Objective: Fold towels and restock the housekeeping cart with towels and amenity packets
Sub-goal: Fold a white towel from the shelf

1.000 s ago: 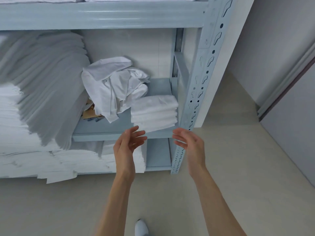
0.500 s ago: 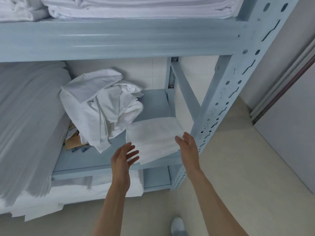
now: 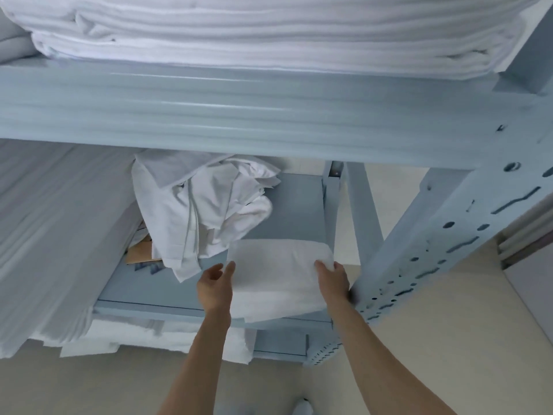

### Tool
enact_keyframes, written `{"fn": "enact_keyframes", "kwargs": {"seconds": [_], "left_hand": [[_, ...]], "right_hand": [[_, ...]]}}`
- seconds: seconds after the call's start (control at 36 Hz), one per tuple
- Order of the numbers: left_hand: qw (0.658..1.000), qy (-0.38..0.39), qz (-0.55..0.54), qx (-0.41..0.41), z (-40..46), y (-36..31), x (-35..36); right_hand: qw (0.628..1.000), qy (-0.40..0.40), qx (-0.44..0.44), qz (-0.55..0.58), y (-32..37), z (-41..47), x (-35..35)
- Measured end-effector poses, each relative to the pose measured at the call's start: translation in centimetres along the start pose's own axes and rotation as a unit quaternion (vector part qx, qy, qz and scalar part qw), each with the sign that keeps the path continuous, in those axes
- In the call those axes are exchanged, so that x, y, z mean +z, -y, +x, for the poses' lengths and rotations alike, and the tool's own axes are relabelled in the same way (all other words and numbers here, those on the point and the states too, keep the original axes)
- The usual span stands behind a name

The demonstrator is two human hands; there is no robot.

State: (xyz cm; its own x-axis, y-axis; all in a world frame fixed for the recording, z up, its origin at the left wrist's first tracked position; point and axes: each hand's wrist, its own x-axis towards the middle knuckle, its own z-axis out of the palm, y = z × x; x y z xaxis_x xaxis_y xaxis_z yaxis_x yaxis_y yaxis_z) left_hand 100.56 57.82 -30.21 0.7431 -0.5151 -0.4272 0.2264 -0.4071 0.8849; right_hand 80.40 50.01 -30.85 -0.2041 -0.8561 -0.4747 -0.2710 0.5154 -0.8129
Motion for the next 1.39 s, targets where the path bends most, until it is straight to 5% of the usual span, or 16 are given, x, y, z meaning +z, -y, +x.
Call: {"fn": "enact_keyframes", "kwargs": {"seconds": [0.25, 0.39, 0.69, 0.89, 1.39], "left_hand": [[0.96, 0.228, 0.069, -0.147, 4.8, 3.1, -1.0], [0.936, 0.287, 0.053, -0.196, 5.2, 3.8, -1.3], [0.928, 0.305, 0.003, -0.215, 7.7, 4.1, -3.4], [0.914, 0.32, 0.102, -0.227, 10.3, 4.6, -6.5], [0.916, 0.324, 0.004, -0.238, 9.2, 7.4, -5.6]], "right_hand": [[0.985, 0.088, 0.09, 0.121, -4.0, 1.9, 0.4], [0.97, 0.142, 0.132, 0.15, -5.1, 1.8, 0.1], [0.953, 0.215, 0.176, 0.122, -6.1, 0.1, -0.6], [0.935, 0.308, 0.178, -0.005, -5.8, -0.5, -1.3], [0.916, 0.212, 0.187, 0.284, -8.3, -1.9, 1.6]]}}
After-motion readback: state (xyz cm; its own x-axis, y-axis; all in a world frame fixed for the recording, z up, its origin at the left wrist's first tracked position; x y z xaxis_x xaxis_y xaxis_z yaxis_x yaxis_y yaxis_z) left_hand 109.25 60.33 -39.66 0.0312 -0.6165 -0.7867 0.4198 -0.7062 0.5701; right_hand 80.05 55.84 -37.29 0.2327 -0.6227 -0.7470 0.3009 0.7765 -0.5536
